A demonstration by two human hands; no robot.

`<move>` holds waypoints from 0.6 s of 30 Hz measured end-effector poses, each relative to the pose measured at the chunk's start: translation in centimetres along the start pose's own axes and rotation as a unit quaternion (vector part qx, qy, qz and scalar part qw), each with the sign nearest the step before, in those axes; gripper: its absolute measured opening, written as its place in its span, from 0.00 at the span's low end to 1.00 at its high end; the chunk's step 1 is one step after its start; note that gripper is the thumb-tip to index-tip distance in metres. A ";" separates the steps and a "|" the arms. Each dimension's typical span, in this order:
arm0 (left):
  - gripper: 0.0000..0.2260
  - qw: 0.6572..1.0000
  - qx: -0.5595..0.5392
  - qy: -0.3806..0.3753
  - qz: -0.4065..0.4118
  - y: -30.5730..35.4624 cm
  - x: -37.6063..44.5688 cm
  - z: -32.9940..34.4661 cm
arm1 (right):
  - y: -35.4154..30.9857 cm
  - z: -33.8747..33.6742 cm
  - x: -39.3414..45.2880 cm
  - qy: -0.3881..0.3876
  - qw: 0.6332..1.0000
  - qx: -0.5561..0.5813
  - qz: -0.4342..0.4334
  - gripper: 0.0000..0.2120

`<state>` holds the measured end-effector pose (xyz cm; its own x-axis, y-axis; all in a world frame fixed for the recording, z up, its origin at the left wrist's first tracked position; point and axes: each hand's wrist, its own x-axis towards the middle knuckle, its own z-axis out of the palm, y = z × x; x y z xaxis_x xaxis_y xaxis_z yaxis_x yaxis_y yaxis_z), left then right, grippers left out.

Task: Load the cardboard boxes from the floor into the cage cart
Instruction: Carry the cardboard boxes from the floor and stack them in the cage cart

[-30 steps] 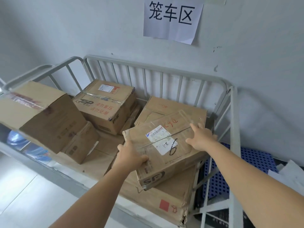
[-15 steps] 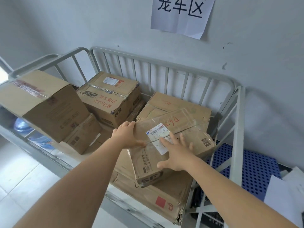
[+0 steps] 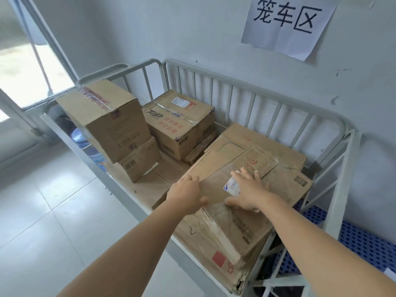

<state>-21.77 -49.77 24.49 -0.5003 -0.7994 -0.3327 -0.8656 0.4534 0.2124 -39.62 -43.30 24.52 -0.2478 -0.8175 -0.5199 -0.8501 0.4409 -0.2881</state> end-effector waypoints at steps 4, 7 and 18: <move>0.33 0.996 0.011 0.084 -0.005 -2.9 -2.5 -0.9 | -4.1 1.2 -0.3 0.066 0.995 -0.041 -0.055 0.42; 0.35 0.991 0.001 0.125 -0.041 -5.9 -5.6 -1.8 | -8.0 2.1 -1.1 0.088 0.988 -0.055 -0.114 0.39; 0.32 0.952 -0.038 0.183 -0.243 -18.2 -25.4 0.4 | -24.9 10.3 -10.6 0.083 0.933 -0.148 -0.317 0.38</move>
<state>6.73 -37.56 28.74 0.0110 -0.9976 -0.0688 -0.9825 -0.0236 0.1849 -11.05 -41.81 28.95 0.3007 -0.9360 -0.1827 -0.9354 -0.2521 -0.2478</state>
